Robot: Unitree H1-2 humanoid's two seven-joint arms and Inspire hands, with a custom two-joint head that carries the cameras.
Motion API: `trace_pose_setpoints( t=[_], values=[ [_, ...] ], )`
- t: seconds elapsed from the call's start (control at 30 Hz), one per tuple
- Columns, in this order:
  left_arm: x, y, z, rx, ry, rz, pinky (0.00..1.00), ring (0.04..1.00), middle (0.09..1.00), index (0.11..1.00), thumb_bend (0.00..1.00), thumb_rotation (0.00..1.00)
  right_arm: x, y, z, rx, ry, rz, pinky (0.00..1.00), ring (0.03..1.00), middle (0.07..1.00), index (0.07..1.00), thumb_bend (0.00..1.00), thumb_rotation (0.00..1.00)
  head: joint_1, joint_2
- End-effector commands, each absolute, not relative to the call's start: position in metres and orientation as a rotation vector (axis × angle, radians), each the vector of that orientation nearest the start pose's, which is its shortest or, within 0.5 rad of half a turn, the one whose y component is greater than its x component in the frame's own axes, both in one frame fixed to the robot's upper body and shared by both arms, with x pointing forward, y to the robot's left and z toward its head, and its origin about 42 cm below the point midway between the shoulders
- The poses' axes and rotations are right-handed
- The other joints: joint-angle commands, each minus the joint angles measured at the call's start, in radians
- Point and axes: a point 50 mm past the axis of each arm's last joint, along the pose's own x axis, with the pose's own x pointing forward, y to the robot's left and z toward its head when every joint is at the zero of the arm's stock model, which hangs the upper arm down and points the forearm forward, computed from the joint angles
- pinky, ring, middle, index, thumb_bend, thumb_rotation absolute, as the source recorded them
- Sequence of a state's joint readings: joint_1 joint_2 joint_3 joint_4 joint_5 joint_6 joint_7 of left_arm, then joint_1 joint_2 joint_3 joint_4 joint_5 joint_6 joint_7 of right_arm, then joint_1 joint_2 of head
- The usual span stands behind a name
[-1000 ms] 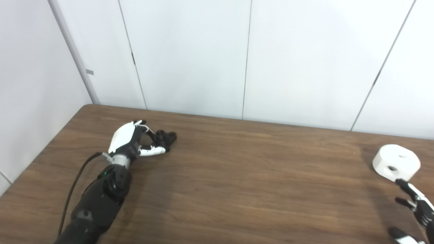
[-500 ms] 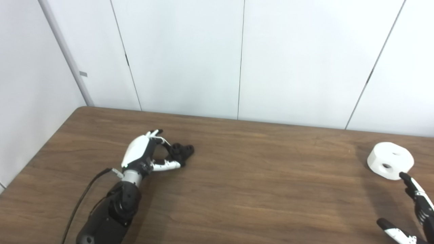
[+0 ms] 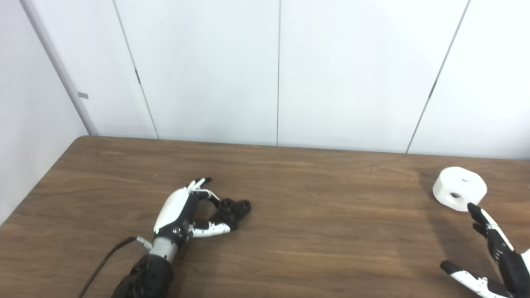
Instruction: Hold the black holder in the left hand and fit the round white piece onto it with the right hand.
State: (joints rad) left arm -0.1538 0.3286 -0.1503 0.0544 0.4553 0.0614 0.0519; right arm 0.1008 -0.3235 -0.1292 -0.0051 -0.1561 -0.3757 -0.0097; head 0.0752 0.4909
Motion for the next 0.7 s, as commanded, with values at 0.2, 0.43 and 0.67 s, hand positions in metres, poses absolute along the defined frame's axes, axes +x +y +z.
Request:
trace_pose_setpoints(
  t=[0.2, 0.43, 0.67],
  values=[
    [0.317, 0.259, 0.147, 0.76, -0.181, -0.116, 1.0, 1.0, 0.94, 0.48, 0.52, 0.04, 0.229, -0.345, 0.114, -0.506, -0.23, -0.089, 0.9, 0.928, 0.928, 0.903, 0.64, 0.47, -0.037, 0.022],
    [0.307, 0.244, 0.15, 0.734, -0.211, -0.18, 1.0, 1.0, 0.939, 0.48, 0.52, 0.04, 0.225, -0.359, 0.13, -0.519, -0.239, -0.15, 0.91, 0.932, 0.925, 0.907, 0.68, 0.51, -0.084, 0.045],
    [0.297, 0.226, 0.146, 0.737, -0.215, -0.23, 1.0, 1.0, 0.936, 0.48, 0.52, 0.04, 0.234, -0.388, 0.141, -0.582, -0.219, -0.208, 0.92, 0.942, 0.938, 0.916, 0.73, 0.55, -0.11, 0.058]
  ],
)
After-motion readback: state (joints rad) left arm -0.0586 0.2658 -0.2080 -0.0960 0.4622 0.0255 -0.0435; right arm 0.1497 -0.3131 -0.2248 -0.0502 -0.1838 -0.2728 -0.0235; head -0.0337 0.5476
